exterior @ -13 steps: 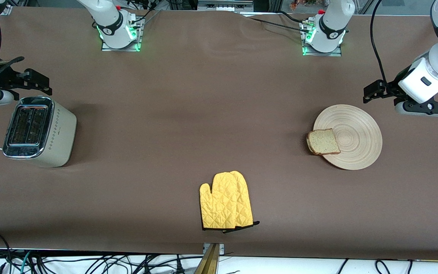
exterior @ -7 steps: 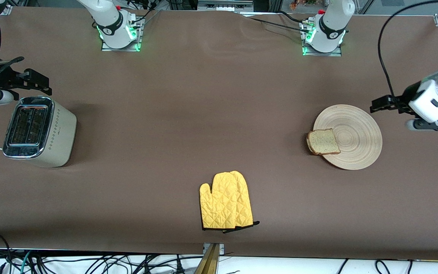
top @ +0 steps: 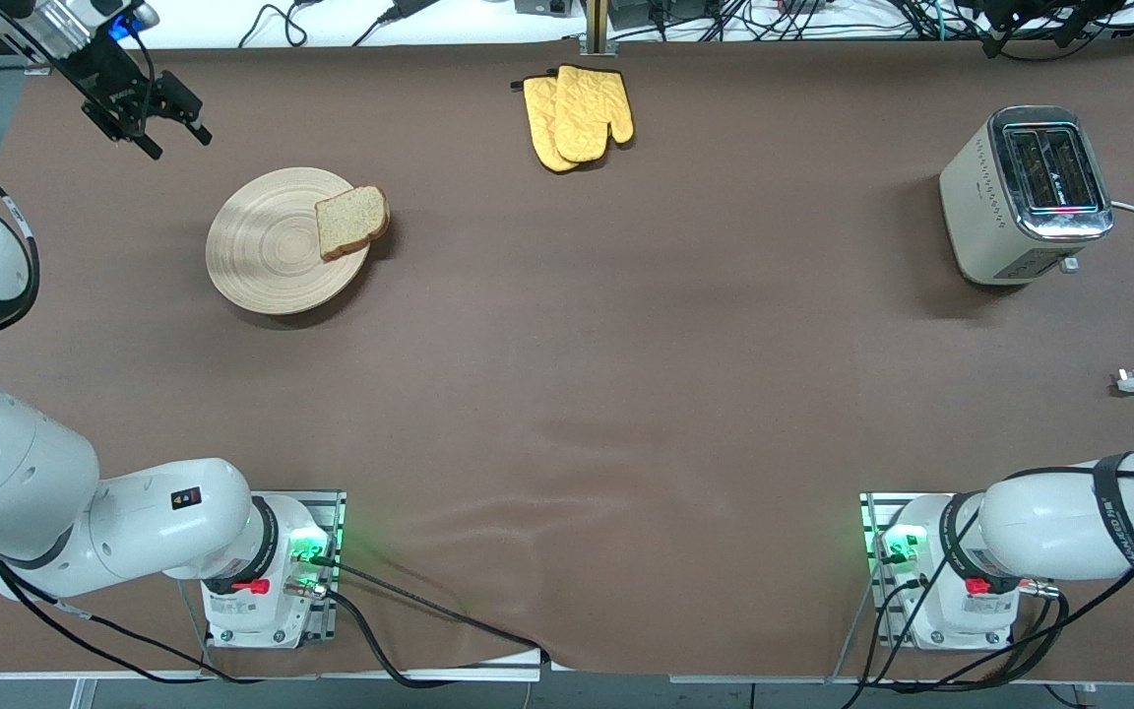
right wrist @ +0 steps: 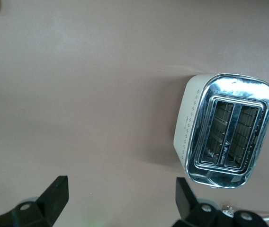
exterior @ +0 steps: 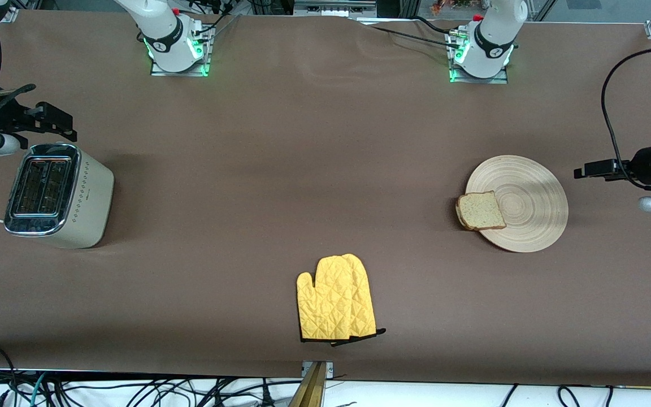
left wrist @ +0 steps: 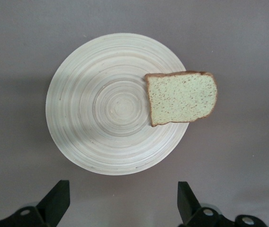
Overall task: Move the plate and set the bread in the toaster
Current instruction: 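Lower the left gripper to the wooden plate's rim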
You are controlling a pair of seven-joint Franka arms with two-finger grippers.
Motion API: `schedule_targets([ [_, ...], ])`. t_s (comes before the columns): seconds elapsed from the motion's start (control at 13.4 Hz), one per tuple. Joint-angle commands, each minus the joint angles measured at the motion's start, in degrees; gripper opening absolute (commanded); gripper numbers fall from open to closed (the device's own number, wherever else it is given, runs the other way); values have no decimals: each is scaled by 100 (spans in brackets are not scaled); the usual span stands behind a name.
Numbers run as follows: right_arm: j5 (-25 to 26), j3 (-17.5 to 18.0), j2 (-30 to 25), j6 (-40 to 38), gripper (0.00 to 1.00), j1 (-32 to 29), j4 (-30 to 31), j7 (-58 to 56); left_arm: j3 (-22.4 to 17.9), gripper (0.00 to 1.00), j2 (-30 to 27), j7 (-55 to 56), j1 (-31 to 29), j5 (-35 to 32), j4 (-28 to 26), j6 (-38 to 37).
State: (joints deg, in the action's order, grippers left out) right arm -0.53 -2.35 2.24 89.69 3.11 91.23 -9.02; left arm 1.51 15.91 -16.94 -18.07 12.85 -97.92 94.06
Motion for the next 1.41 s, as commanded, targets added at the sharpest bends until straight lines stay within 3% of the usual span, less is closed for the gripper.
schedule_targets([
  [0.0, 88, 6, -21, -57, 100, 5, -87, 5, 42, 100, 561, -344, -345, 401, 221, -115],
  [0.3, 88, 6, -21, -57, 100, 5, -87, 5, 42, 100, 1316, -1449, -986, 956, 229, -98],
  [0.6, 88, 15, -21, -66, 100, 5, -87, 5, 42, 100, 2161, -2373, -1365, 1158, 853, -72],
  [0.82, 88, 15, -13, -66, 100, 5, -87, 14, 51, 100, 2391, -2674, -1585, 1633, 862, -80],
  [1.34, 88, 15, -13, -66, 100, 5, -87, 5, 51, 100, 2786, -3542, -1586, 1651, 862, -63],
])
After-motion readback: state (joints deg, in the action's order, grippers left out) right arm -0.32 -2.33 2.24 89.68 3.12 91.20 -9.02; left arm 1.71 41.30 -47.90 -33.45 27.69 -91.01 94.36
